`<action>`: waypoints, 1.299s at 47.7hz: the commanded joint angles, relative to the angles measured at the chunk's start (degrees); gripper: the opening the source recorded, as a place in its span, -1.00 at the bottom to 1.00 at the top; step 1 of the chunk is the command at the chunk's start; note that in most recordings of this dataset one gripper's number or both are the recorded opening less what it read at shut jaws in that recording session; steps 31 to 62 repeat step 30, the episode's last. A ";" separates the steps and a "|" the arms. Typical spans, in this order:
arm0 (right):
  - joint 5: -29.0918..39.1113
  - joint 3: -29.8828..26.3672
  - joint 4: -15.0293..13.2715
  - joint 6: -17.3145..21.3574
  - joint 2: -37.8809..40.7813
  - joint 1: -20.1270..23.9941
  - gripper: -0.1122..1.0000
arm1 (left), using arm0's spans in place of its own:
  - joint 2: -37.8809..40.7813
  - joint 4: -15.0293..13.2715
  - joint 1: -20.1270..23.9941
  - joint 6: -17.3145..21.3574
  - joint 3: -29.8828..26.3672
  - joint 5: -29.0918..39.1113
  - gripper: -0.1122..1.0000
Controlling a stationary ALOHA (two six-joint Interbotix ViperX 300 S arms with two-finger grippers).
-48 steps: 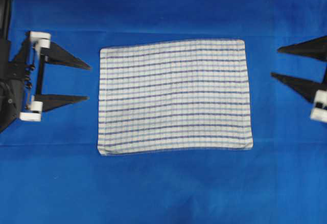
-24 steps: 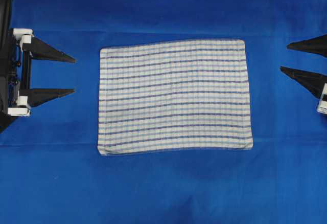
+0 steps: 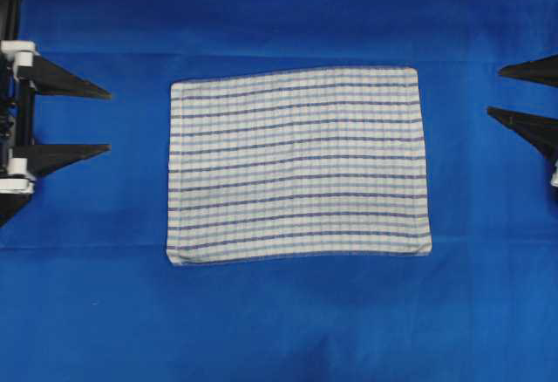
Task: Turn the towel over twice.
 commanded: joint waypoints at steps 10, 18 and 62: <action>3.87 1.85 0.35 -0.62 -3.96 -0.09 0.34 | -7.38 0.09 0.18 -0.09 -0.79 7.65 0.50; 3.25 5.71 0.35 0.26 -7.65 0.00 0.31 | -12.13 0.09 0.18 -0.35 1.23 11.07 0.50; 2.81 11.07 -0.18 5.10 -11.07 -0.09 0.29 | -17.40 0.09 0.18 -1.41 6.06 10.63 0.50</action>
